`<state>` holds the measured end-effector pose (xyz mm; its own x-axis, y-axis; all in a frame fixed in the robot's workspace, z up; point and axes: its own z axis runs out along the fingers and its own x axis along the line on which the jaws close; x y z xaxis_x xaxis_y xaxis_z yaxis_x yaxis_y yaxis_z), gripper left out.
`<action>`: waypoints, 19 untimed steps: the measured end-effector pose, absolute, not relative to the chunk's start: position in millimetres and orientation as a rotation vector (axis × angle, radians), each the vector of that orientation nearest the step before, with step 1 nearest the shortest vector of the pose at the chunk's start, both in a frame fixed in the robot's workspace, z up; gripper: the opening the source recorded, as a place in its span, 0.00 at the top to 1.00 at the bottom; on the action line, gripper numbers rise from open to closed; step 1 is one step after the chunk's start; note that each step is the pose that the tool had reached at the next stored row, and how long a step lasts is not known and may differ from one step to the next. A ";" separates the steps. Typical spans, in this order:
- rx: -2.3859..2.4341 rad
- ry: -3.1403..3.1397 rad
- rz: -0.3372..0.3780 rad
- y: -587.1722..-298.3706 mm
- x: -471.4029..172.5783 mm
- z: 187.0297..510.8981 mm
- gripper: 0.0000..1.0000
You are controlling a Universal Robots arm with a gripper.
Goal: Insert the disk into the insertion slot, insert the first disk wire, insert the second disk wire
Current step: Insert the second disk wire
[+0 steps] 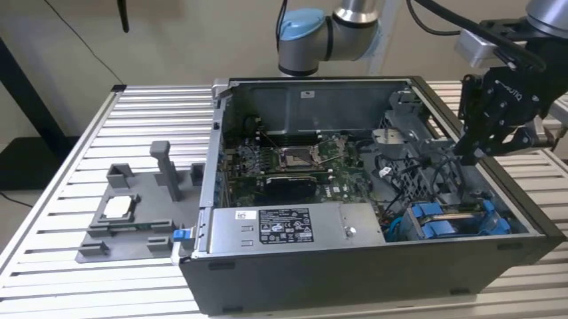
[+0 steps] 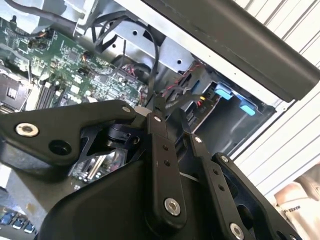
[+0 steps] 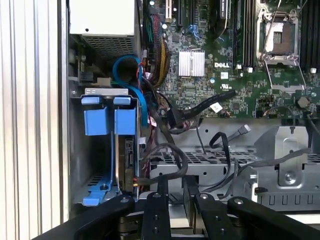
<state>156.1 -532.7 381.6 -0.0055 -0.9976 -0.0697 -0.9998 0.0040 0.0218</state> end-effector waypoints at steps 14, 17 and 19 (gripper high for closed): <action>-2.177 2.185 0.066 -532.7 114.0 382.3 0.73; -2.172 2.180 0.054 -532.4 105.4 382.3 0.73; -2.170 2.176 0.047 -532.4 100.4 382.3 0.73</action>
<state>100.4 -532.4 382.3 -0.0022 -0.9976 -0.0699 -0.9997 0.0040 -0.0261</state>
